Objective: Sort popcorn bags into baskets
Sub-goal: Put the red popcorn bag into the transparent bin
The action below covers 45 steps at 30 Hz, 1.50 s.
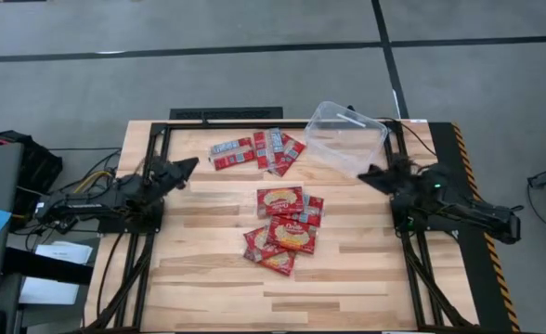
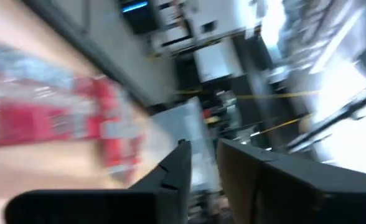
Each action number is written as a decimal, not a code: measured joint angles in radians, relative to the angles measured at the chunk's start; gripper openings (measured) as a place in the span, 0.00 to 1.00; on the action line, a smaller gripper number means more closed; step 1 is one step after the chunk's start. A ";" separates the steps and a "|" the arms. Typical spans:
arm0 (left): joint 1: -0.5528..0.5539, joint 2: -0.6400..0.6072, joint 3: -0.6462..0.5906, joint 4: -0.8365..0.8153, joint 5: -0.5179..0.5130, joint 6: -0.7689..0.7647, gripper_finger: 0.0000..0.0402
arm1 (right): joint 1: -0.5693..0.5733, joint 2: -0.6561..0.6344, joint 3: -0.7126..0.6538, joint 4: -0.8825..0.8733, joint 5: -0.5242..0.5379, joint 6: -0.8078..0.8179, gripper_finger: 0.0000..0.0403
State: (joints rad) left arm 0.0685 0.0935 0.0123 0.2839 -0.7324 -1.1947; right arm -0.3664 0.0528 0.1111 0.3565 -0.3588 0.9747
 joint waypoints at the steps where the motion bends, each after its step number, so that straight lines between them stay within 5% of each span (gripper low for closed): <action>1: 0.000 0.005 0.003 0.051 -0.001 0.036 0.23 | 0.000 0.000 0.032 -0.001 0.002 -0.029 0.39; 8: 0.000 0.142 0.197 0.111 0.060 0.276 0.48 | 0.000 0.172 0.361 -0.319 0.081 -0.368 0.40; 16: 0.019 0.387 0.518 -0.440 0.197 0.278 0.64 | 0.088 0.618 0.691 -0.895 0.073 -0.630 0.51; 22: 0.071 0.500 0.615 -0.582 0.321 0.337 0.65 | 0.219 0.934 0.761 -0.853 0.098 -0.730 0.61; 30: 0.174 0.542 0.616 -0.577 0.495 0.396 0.65 | 0.268 1.256 0.948 -0.880 0.097 -0.858 0.56; 45: 0.277 0.549 0.616 -0.580 0.627 0.568 0.64 | 0.237 1.372 1.260 -0.951 0.095 -0.977 0.53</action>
State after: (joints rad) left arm 0.3452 0.6427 0.6285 -0.2958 -0.1051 -0.6264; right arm -0.1293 1.4247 1.3714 -0.5947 -0.2638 -0.0021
